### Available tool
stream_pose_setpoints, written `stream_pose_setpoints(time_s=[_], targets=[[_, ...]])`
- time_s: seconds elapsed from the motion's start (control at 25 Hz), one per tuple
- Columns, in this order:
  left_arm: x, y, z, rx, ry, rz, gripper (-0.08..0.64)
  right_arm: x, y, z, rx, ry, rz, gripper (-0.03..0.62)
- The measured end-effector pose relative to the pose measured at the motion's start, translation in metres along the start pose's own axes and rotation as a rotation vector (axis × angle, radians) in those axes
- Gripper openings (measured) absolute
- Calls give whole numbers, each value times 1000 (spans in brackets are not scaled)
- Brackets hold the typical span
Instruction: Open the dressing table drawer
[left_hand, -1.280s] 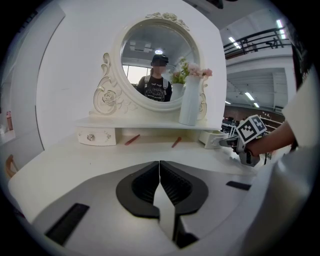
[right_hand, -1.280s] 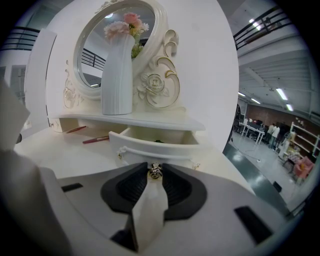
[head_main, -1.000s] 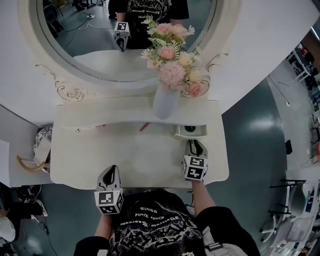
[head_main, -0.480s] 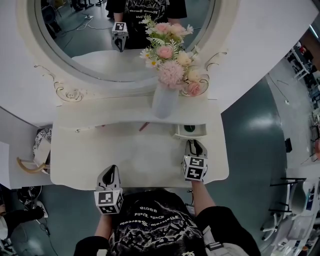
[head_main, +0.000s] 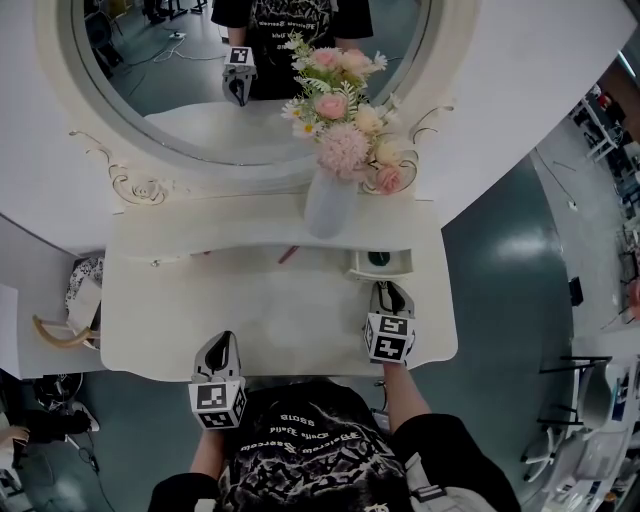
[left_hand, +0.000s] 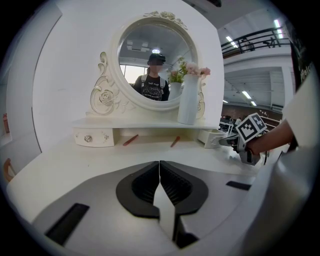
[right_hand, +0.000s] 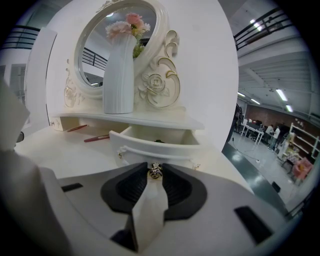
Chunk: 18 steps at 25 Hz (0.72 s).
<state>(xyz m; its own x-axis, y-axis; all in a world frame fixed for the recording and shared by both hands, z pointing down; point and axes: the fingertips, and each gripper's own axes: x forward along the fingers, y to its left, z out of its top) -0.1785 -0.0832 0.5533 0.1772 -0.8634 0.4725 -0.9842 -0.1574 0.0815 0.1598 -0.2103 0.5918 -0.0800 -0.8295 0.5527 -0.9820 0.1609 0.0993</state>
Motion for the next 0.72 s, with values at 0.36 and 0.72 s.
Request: stream_pose_setpoints(time_s=[0.36, 0.72], targets=[[0, -2, -1, -2, -1, 0, 17, -3, 0, -2, 3, -9, 4, 101], [0, -1, -1, -9, -4, 2, 17, -5, 0, -3, 2, -11, 4, 101]])
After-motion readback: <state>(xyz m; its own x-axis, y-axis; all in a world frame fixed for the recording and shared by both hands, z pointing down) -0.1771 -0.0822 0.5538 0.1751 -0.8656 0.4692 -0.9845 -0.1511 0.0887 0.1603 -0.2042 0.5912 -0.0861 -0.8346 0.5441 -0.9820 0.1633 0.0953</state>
